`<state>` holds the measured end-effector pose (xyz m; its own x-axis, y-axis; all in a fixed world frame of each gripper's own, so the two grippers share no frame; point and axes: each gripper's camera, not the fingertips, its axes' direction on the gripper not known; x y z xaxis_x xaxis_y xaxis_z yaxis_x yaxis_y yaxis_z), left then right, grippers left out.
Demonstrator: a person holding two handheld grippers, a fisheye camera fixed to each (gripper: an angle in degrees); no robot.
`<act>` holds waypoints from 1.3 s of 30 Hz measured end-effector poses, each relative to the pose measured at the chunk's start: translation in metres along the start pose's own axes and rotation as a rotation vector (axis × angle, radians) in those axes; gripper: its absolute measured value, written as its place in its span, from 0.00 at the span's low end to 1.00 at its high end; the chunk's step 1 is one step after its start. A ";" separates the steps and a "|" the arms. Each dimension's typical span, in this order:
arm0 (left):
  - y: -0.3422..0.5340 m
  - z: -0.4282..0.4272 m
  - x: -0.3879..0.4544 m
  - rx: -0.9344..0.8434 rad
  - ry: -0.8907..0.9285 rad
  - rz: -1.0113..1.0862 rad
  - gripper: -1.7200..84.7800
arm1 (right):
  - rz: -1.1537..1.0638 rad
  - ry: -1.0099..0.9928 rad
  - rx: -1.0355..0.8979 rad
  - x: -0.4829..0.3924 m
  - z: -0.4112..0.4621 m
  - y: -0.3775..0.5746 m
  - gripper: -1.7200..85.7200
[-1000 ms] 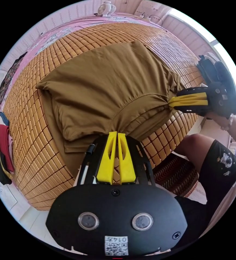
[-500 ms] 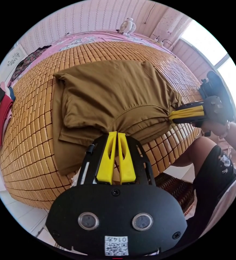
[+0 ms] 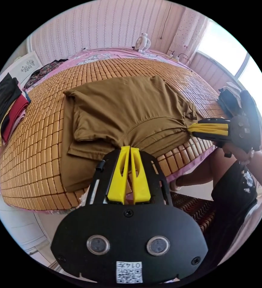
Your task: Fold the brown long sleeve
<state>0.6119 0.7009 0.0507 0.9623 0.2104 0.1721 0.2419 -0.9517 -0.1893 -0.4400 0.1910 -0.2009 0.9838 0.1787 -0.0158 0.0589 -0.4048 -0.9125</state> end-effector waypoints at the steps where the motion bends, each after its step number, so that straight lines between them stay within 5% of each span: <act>1: 0.014 -0.009 0.000 -0.005 0.025 -0.027 0.01 | -0.018 0.011 0.000 -0.011 -0.011 0.011 0.01; 11: 0.099 -0.072 -0.017 0.260 0.156 -0.216 0.01 | 0.009 0.011 -0.008 -0.030 -0.076 0.074 0.06; 21: 0.063 -0.049 0.059 0.332 0.199 0.103 0.01 | 0.185 -0.218 0.034 0.017 -0.085 0.071 0.08; 31: 0.012 -0.028 0.093 0.195 0.112 0.296 0.01 | -0.071 -0.121 0.027 0.037 -0.056 -0.148 0.01; 39: -0.010 -0.011 0.080 0.074 0.211 0.300 0.01 | -0.177 -0.063 -0.077 0.035 0.030 -0.328 0.02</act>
<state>0.6850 0.7247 0.0773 0.9468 -0.1332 0.2929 -0.0310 -0.9438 -0.3291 -0.4300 0.3570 0.0858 0.9445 0.3081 0.1139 0.2448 -0.4290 -0.8695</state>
